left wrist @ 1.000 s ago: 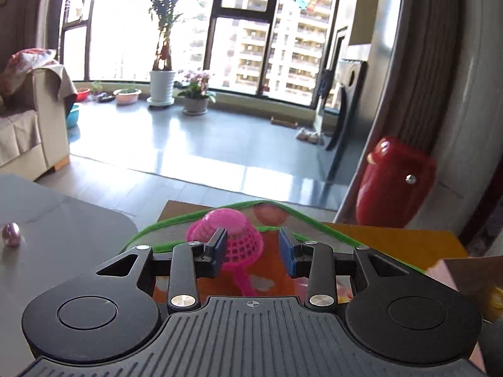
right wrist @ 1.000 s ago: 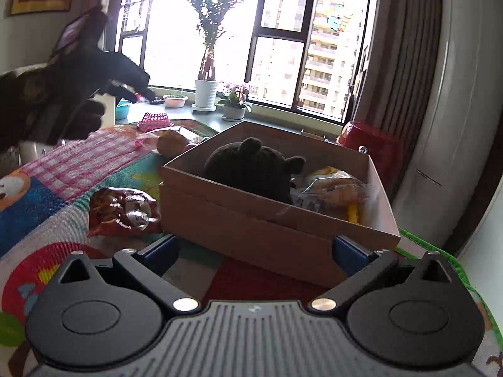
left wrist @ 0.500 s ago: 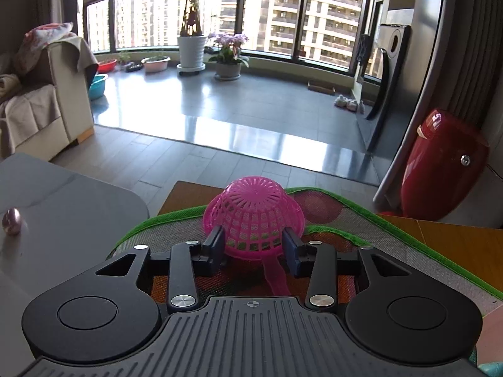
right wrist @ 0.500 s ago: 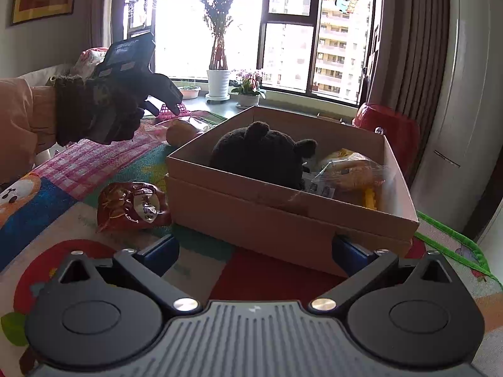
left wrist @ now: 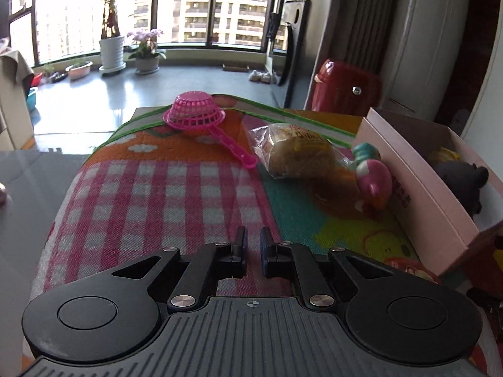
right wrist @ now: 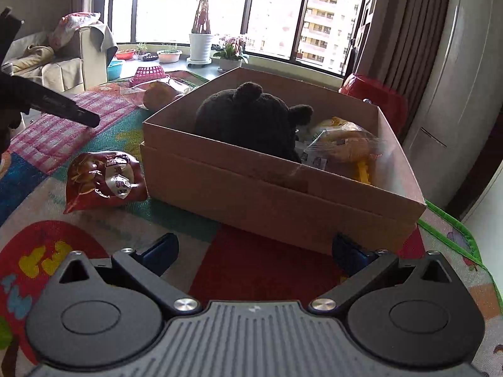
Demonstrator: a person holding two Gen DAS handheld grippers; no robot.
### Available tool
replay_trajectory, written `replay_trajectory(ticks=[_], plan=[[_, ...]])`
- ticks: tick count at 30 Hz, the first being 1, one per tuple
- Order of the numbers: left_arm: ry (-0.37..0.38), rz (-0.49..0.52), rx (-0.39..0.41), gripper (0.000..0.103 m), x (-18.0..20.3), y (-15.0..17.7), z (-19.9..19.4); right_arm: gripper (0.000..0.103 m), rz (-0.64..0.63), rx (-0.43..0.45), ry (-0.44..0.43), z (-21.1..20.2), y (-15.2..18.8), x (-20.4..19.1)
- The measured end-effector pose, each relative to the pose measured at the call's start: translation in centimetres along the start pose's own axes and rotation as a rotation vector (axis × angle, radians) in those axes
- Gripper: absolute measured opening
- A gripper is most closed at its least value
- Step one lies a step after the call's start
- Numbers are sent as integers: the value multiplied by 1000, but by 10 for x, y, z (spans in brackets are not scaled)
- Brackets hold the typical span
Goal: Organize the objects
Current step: 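Grasp the pink strainer by its handle with the left tool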
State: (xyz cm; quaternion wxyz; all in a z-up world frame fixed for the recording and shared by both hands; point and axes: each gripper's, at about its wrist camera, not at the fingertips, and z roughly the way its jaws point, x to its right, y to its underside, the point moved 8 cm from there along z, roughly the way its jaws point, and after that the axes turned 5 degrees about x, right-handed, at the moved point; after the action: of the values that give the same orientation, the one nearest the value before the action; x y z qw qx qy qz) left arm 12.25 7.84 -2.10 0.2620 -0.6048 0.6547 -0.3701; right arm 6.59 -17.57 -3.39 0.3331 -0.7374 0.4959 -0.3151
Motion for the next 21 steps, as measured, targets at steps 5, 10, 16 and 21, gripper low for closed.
replay_trajectory(ticks=[5,10,16,21], plan=[[-15,8,12,12,5,1,2,103,14,-6,-6,0,3,2],[-62,-9,32,13,7,3,3,103,69,-35,-42,4,5,8],[-34,-76,18,17,11,-13,10,103,138,-74,-92,6,9,15],[-164,-244,170,19,-24,-77,32,103,130,-64,-92,5,9,13]])
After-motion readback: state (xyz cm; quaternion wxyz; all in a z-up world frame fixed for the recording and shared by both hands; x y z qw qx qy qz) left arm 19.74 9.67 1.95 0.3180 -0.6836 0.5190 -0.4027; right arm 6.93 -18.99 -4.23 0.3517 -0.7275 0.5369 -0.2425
